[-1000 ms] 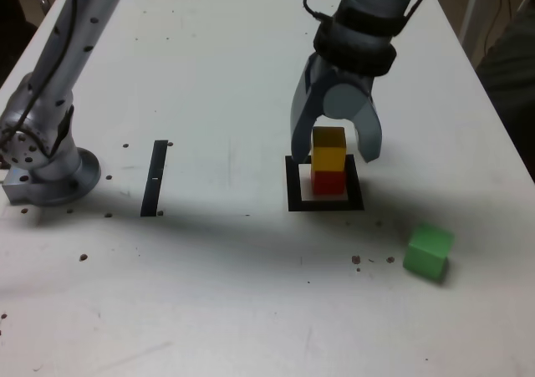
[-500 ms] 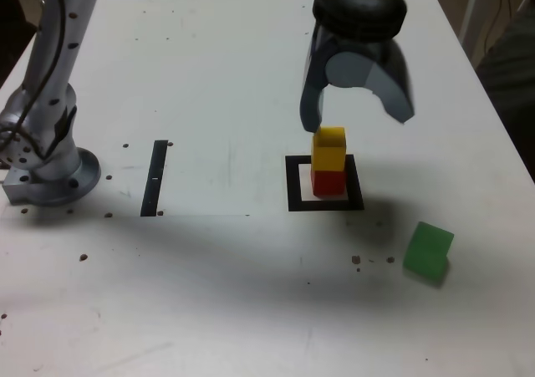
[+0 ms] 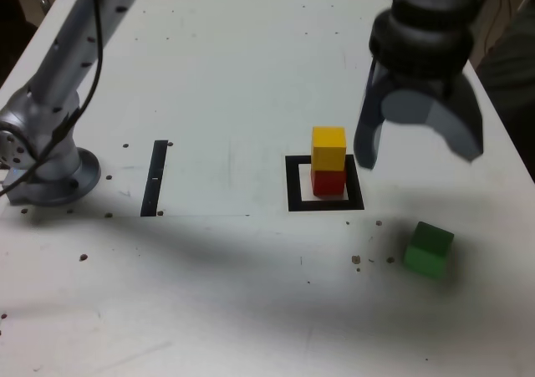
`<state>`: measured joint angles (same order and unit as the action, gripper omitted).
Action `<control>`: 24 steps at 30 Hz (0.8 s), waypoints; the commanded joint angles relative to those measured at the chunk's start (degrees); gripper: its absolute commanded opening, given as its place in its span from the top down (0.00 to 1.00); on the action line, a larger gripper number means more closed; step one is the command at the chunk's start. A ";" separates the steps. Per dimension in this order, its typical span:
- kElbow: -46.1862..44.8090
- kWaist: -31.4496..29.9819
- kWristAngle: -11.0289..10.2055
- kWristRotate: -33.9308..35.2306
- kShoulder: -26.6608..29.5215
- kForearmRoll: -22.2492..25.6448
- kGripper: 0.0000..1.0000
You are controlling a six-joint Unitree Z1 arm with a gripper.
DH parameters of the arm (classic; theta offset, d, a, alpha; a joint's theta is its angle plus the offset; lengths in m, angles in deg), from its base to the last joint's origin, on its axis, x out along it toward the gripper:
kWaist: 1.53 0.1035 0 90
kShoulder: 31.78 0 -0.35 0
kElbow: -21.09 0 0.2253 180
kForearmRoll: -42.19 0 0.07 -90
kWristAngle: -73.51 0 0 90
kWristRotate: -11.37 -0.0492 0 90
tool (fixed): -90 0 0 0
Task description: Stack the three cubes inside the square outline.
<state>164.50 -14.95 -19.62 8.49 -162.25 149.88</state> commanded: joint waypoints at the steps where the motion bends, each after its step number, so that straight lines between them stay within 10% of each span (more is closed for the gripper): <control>1: 2.06 -0.57 0.51 -0.34 -2.08 0.74 0.00; 24: 11.66 -3.02 3.49 -4.04 -15.48 0.76 0.09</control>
<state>175.82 -17.87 -16.21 4.55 -177.39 149.89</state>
